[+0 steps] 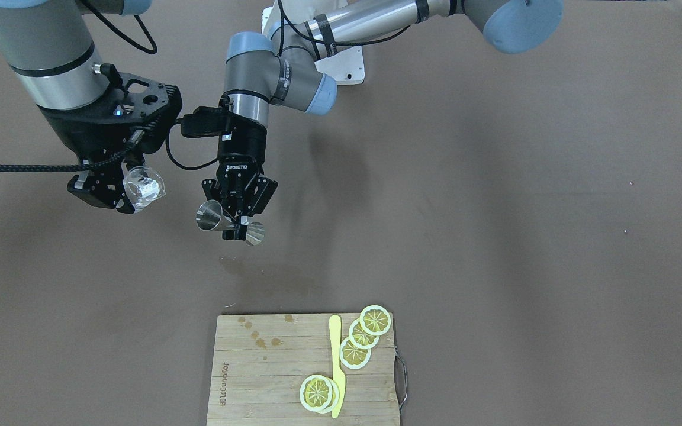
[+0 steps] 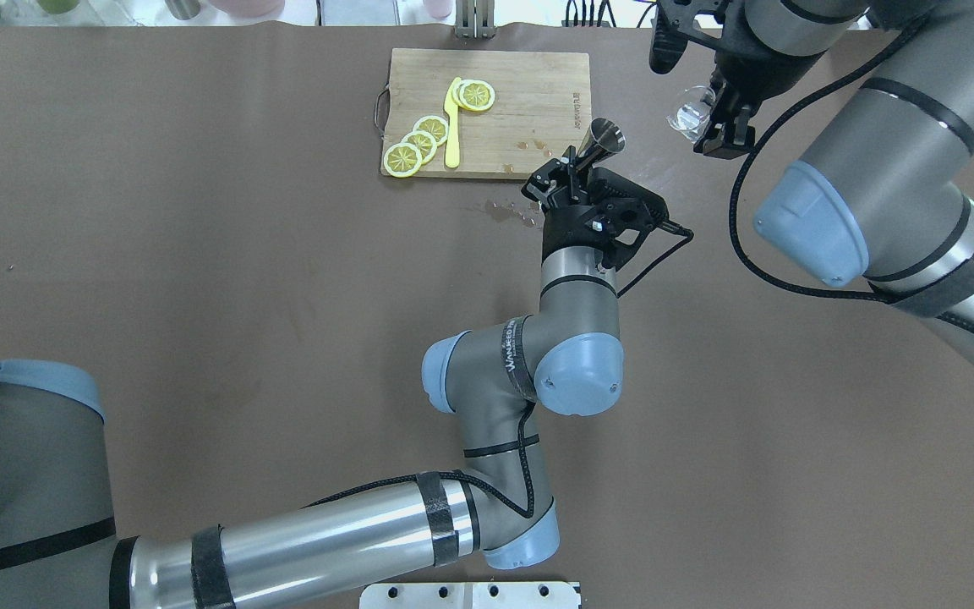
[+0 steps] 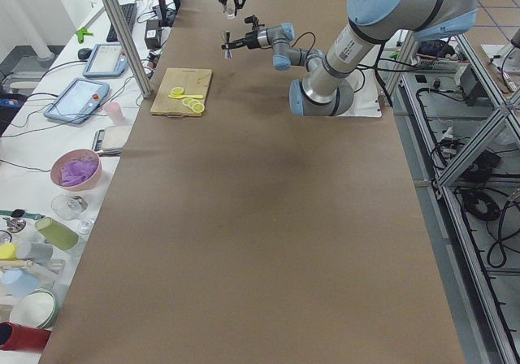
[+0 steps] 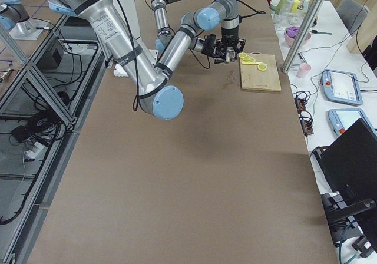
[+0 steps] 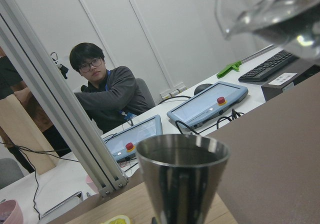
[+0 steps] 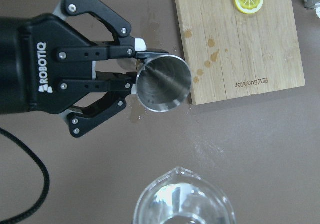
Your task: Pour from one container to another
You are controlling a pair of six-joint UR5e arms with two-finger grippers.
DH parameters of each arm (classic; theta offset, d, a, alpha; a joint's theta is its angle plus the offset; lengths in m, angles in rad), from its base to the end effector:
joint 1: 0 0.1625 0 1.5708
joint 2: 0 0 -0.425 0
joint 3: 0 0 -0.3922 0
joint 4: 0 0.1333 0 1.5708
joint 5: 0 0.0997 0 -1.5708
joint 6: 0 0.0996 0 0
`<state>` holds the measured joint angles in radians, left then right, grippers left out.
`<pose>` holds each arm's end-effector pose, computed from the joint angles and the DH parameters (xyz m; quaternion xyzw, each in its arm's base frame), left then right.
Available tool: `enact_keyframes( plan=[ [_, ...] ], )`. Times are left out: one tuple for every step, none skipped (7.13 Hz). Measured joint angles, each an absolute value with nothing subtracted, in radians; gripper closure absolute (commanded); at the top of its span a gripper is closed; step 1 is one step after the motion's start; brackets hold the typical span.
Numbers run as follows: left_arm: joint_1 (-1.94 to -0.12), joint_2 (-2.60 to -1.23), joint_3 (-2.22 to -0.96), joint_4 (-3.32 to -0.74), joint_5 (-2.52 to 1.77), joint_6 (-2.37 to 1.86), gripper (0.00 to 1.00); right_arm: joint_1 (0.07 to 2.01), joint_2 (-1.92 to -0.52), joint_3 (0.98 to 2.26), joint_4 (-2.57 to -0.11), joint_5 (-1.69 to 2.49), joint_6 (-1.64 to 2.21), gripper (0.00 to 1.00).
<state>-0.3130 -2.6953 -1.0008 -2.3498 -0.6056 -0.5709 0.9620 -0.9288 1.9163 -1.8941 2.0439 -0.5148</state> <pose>0.6904 -0.4496 0.0559 0.6232 0.2114 -0.0358 0.7521 -0.2731 -0.5455 0.1839 0.3062 -0.2362 -0.5542 0.7371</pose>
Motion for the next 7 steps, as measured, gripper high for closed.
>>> enact_keyframes(
  plan=[
    [-0.313, -2.689, -1.017, -2.359, -0.608, -0.573, 1.00, 0.989, -0.968, 1.925, -1.851, 2.082, -0.504, 1.00],
    [-0.314, -2.684, -1.037, -2.364, -0.615, -0.574, 1.00, 1.013, -1.013, 1.928, -1.788, 2.118, -0.488, 1.00],
    [-0.316, -2.674, -1.063, -2.370, -0.631, -0.576, 1.00, 1.038, -1.062, 1.929, -1.721, 2.150, -0.467, 1.00],
    [-0.322, -2.654, -1.097, -2.386, -0.654, -0.576, 1.00, 1.064, -1.101, 1.929, -1.675, 2.181, -0.451, 1.00],
    [-0.333, -2.625, -1.134, -2.409, -0.683, -0.577, 1.00, 1.084, -1.124, 1.930, -1.657, 2.203, -0.436, 1.00],
    [-0.347, -2.591, -1.175, -2.432, -0.718, -0.578, 1.00, 1.101, -1.140, 1.930, -1.649, 2.219, -0.420, 1.00],
    [-0.365, -2.558, -1.209, -2.457, -0.753, -0.579, 1.00, 1.116, -1.154, 1.929, -1.641, 2.233, -0.413, 1.00]
  ],
)
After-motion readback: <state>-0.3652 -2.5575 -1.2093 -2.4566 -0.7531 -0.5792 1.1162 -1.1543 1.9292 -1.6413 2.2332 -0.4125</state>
